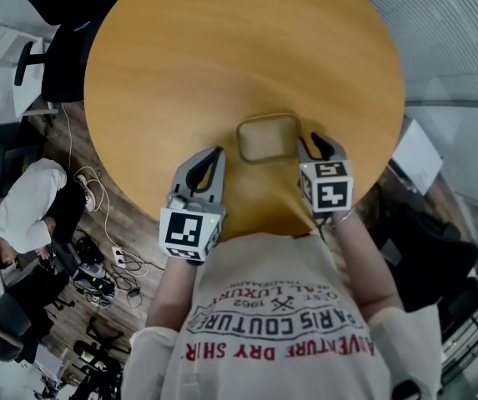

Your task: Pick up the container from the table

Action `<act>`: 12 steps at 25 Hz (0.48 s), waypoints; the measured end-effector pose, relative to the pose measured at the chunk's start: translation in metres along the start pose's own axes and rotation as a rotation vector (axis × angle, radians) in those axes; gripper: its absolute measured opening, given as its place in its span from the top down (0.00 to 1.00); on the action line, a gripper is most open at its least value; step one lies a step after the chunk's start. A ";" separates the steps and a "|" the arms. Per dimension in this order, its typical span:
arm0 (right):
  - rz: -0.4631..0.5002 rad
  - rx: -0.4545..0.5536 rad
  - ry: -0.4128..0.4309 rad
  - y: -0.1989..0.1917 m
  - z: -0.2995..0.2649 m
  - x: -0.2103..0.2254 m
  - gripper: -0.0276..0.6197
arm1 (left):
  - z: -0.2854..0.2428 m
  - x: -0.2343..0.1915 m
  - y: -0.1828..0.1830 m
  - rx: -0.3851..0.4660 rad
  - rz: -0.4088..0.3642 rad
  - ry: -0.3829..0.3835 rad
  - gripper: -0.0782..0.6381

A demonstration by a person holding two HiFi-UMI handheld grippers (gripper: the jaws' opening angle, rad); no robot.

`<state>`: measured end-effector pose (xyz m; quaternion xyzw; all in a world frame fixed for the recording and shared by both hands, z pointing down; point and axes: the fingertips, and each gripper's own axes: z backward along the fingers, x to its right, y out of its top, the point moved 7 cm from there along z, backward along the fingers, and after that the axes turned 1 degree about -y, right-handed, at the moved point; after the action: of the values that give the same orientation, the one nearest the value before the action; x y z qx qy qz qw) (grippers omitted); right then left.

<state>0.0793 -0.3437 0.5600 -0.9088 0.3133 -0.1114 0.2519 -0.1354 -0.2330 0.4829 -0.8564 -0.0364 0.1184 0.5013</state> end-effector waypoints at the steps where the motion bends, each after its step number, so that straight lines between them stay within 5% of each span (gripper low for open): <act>1: -0.005 -0.015 0.001 -0.002 -0.004 0.002 0.81 | -0.001 -0.001 -0.001 -0.004 0.006 0.002 0.89; 12: -0.075 -0.175 0.017 -0.012 -0.039 0.008 0.81 | -0.016 -0.005 -0.002 -0.026 0.058 -0.024 0.89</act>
<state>0.0776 -0.3555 0.6001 -0.9375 0.2897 -0.1009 0.1643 -0.1362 -0.2464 0.4932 -0.8620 -0.0192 0.1426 0.4860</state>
